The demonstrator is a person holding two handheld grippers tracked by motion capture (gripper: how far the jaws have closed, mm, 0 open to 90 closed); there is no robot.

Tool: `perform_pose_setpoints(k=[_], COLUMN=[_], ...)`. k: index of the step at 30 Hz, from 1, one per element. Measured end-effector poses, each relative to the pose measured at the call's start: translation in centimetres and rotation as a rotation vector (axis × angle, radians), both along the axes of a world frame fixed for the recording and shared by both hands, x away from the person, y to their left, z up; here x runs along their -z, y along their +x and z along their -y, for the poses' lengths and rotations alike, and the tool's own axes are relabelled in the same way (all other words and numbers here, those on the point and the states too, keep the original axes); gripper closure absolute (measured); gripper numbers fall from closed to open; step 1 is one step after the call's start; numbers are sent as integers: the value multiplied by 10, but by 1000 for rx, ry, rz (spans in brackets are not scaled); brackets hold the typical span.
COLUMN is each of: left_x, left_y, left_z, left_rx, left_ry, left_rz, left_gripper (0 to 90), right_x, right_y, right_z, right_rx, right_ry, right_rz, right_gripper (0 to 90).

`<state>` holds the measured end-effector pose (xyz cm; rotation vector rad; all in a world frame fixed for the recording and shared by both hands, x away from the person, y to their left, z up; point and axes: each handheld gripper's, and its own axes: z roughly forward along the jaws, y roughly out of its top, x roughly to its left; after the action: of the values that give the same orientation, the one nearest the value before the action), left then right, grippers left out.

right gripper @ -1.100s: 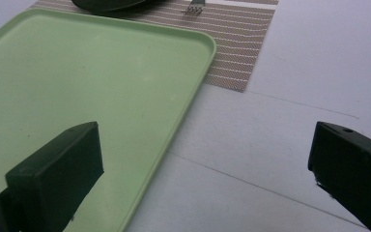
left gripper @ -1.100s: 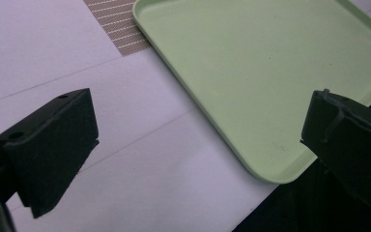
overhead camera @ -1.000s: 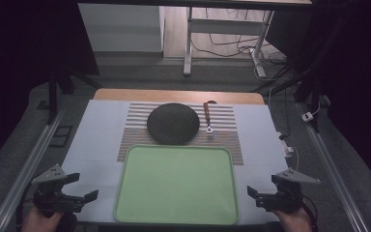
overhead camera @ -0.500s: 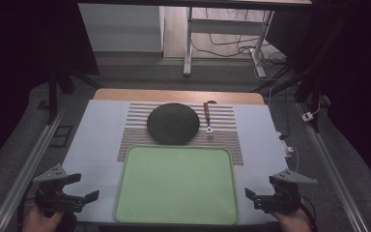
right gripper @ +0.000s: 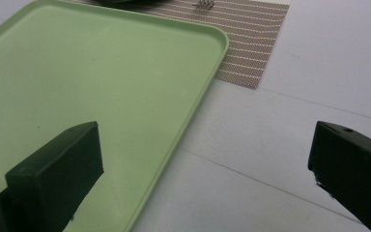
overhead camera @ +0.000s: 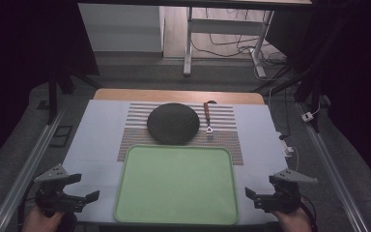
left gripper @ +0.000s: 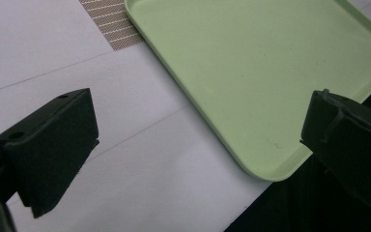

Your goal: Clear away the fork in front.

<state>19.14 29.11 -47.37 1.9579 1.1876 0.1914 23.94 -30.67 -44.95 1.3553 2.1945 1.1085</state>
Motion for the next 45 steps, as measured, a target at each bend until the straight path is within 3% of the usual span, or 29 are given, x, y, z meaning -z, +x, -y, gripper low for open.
perform_pose_setpoints(k=[20,26,45], left_x=[0,0,0], left_y=[1,1,1], left_z=[0,0,0], left_rx=[0,0,2], left_ry=[4,5,4], left_rz=[-5,-5,-7], left_gripper=[2,3,5], right_x=[-3,-3,1], right_y=[8,12,33], right_z=[-12,-15,-30], right_rx=[-42,-63,-111], right_ry=[-36,-25,14], right_rz=[25,42,13], right_gripper=[0,0,0])
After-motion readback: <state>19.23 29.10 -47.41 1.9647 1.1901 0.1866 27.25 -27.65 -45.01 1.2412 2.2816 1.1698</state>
